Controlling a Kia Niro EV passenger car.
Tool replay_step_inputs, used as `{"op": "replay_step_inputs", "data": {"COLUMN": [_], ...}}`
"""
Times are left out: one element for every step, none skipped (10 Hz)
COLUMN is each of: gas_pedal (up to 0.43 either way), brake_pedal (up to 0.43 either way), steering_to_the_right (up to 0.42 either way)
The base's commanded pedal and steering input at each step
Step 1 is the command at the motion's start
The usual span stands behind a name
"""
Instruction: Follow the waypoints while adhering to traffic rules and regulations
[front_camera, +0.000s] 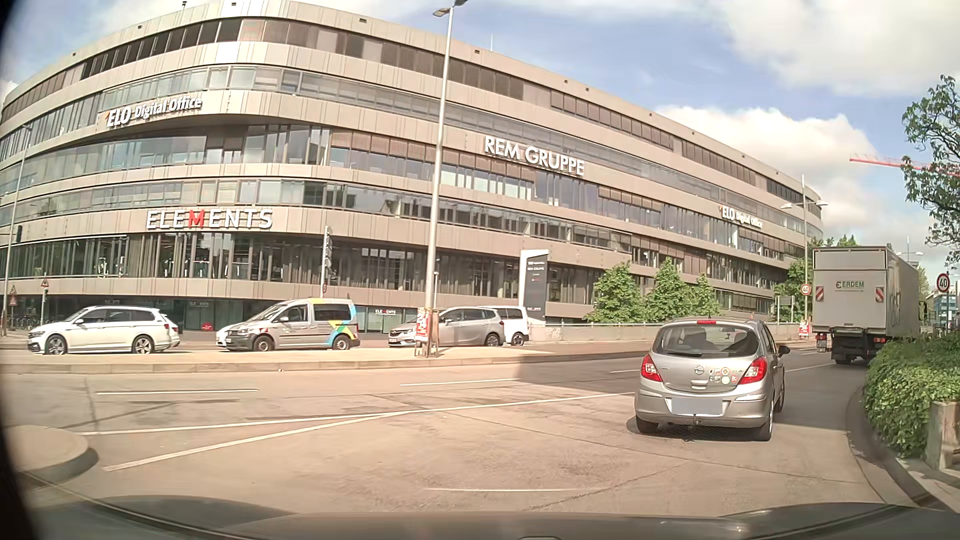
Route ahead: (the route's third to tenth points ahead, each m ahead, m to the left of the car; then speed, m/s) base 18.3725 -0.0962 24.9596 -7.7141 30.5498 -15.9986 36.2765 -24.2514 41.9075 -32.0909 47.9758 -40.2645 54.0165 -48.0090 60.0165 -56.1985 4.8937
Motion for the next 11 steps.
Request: {"op": "replay_step_inputs", "data": {"gas_pedal": [0.138, 0.138, 0.150, 0.150, 0.150, 0.157, 0.169, 0.177, 0.189, 0.189, 0.197], "brake_pedal": [0.000, 0.000, 0.000, 0.000, 0.000, 0.000, 0.000, 0.000, 0.000, 0.000, 0.000], "steering_to_the_right": [0.236, 0.246, 0.255, 0.257, 0.256, 0.256, 0.256, 0.256, 0.256, 0.256, 0.256]}}
